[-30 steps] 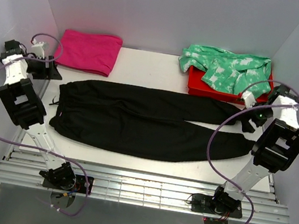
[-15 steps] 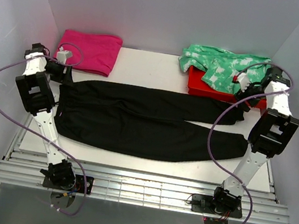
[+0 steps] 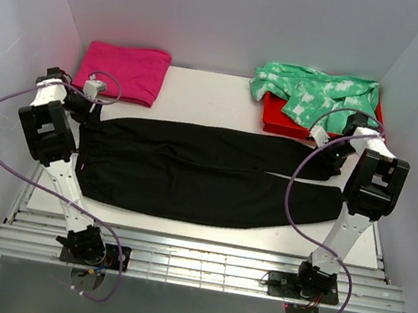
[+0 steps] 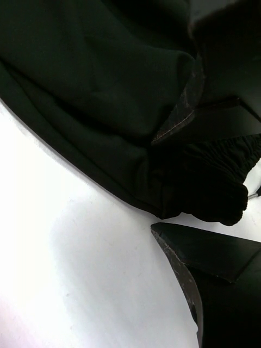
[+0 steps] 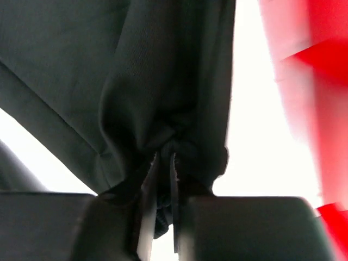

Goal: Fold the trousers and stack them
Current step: Fold the trousers

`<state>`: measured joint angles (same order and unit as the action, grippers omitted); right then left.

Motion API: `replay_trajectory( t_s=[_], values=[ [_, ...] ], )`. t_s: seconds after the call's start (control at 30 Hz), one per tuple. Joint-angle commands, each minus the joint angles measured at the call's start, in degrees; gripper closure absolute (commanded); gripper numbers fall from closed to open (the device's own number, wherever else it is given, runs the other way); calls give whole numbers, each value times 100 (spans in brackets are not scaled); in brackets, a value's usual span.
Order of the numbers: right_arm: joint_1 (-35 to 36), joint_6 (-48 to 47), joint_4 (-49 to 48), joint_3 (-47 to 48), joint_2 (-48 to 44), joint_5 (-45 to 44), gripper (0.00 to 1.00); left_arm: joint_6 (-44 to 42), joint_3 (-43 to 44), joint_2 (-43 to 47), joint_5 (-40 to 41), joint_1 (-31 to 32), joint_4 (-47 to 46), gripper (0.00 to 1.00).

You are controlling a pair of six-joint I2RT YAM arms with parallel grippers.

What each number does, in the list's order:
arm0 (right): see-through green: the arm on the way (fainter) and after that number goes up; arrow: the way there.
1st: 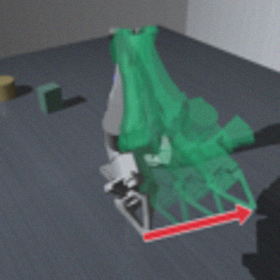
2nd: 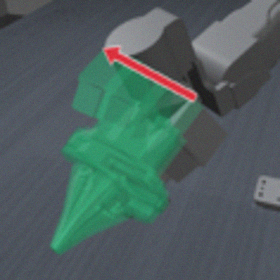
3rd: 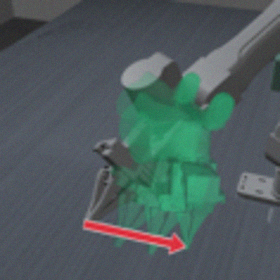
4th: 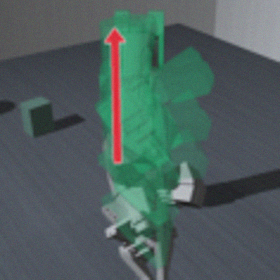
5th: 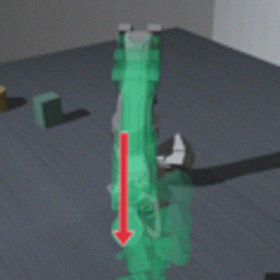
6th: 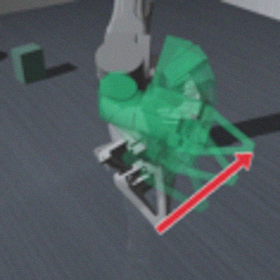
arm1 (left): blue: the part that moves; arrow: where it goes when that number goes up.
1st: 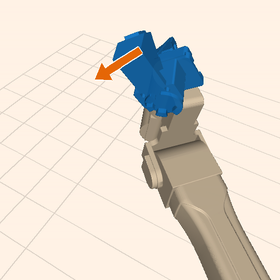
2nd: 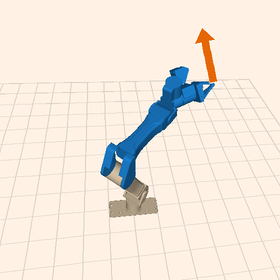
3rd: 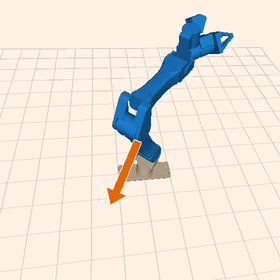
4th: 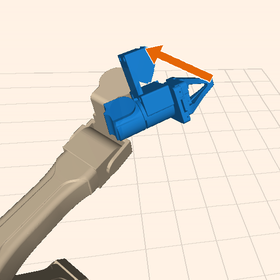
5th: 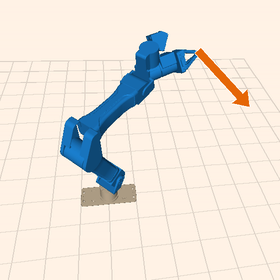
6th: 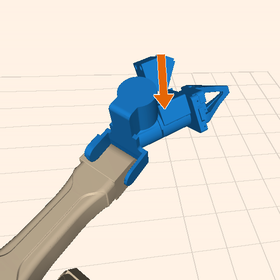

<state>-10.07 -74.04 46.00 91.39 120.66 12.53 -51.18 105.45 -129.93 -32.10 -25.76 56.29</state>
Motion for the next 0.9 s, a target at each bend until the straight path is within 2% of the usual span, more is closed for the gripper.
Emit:
replay_trajectory(
  t_s=[0.0, 0.03, 0.2, 0.3, 0.33, 0.4, 0.43, 0.47, 0.57, 0.73, 0.87],
  values=[
    [-188, -137, 164, -780, -340, -339, 88, -278, -253, 283, -95, 9, 198, 33],
    [-250, -163, 164, -859, -542, -322, 92, -287, -235, 310, -112, 9, 189, 34],
    [-654, -391, 383, -721, -895, -182, 92, -279, -51, 363, -244, 1, 136, 40],
    [-699, -322, 524, -431, -860, -129, 82, -270, 37, 407, -393, 1, 66, 44],
    [-707, -304, 603, -203, -773, -76, 83, -261, 55, 416, -490, 1, 40, 49],
    [-690, -278, 673, 9, -659, 91, 92, -226, 169, 372, -561, 1, -4, 59],
    [-672, -243, 691, 193, -545, 126, 92, -209, 212, 337, -578, 1, -13, 64],
    [-629, -138, 717, 290, -483, 144, 92, -208, 256, 311, -587, 1, -13, 77],
    [-637, -23, 735, 590, -350, 214, 92, -252, 380, 249, -596, -8, -31, 100],
    [-672, 48, 656, 774, -385, 363, 92, -244, 389, 406, -745, -17, -232, 100],
    [-734, 39, 411, 687, -587, 565, 92, -7, 82, 809, -807, -52, -854, 100]
  ],
)
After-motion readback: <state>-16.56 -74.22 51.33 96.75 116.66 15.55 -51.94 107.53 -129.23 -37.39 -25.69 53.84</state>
